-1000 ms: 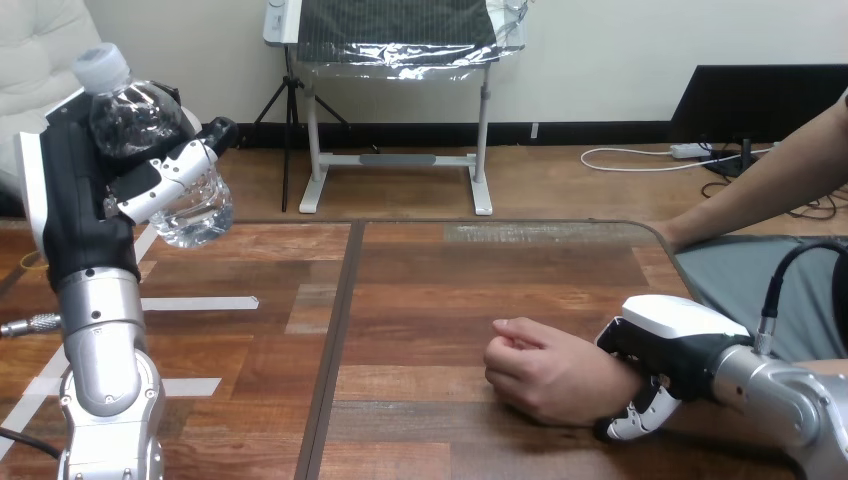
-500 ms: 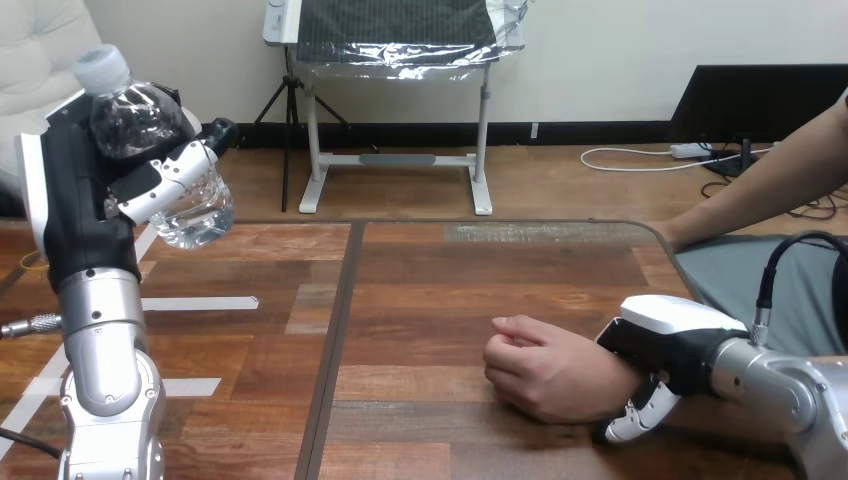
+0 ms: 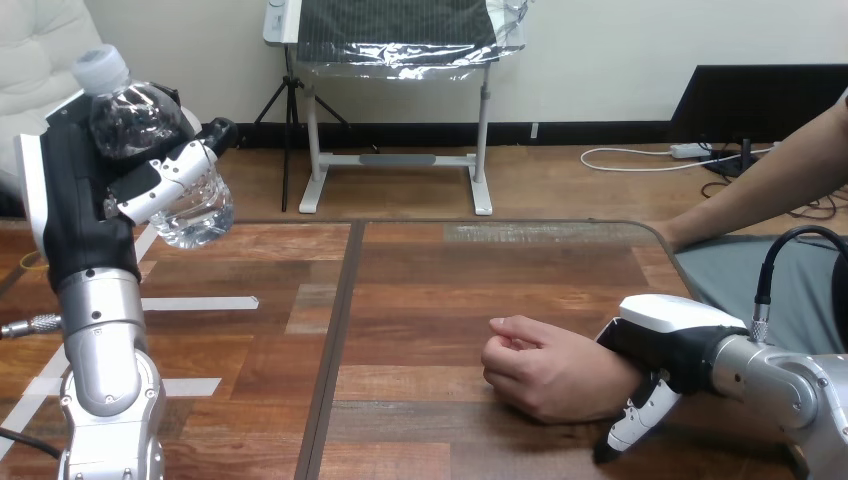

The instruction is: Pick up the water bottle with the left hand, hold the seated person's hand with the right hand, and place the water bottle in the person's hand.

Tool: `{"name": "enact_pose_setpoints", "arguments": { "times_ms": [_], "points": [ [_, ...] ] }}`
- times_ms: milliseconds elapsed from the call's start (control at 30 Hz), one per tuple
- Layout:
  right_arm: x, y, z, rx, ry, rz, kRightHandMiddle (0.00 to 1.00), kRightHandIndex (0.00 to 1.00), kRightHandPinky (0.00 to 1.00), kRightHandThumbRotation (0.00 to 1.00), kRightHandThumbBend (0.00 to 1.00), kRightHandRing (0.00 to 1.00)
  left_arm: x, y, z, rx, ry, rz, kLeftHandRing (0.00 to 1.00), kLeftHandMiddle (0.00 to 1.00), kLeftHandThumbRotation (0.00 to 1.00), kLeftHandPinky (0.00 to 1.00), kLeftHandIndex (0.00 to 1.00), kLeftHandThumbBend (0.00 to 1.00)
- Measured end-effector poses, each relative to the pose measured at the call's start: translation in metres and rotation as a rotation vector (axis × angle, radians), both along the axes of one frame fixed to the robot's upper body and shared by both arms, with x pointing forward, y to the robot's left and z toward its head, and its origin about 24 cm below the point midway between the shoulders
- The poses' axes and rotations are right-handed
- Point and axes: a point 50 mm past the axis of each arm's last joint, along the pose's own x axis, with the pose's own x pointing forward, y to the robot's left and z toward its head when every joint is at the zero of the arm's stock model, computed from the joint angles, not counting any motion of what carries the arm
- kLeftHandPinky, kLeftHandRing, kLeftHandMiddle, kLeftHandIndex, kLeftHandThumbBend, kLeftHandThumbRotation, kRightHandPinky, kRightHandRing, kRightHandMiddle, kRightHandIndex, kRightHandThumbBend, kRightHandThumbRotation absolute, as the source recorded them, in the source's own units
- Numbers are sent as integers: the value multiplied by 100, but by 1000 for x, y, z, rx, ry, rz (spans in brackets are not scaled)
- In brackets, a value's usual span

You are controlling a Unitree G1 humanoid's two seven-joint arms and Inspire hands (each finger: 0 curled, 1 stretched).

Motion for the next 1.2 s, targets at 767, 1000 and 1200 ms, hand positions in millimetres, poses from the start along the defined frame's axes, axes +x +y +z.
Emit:
{"name": "enact_pose_setpoints", "arguments": {
  "times_ms": [767,1000,1200],
  "points": [
    [2,-2,3,11,31,-17,83,81,61,22,100,78,0,0,0,6,1,3,36,41,0,30,42,63],
    [2,-2,4,9,34,-16,82,81,61,22,100,77,0,0,0,6,1,3,36,41,0,30,42,62],
    [2,-2,5,8,36,-22,83,81,62,20,100,79,0,0,0,5,1,3,36,41,0,30,42,62]
  ]
}}
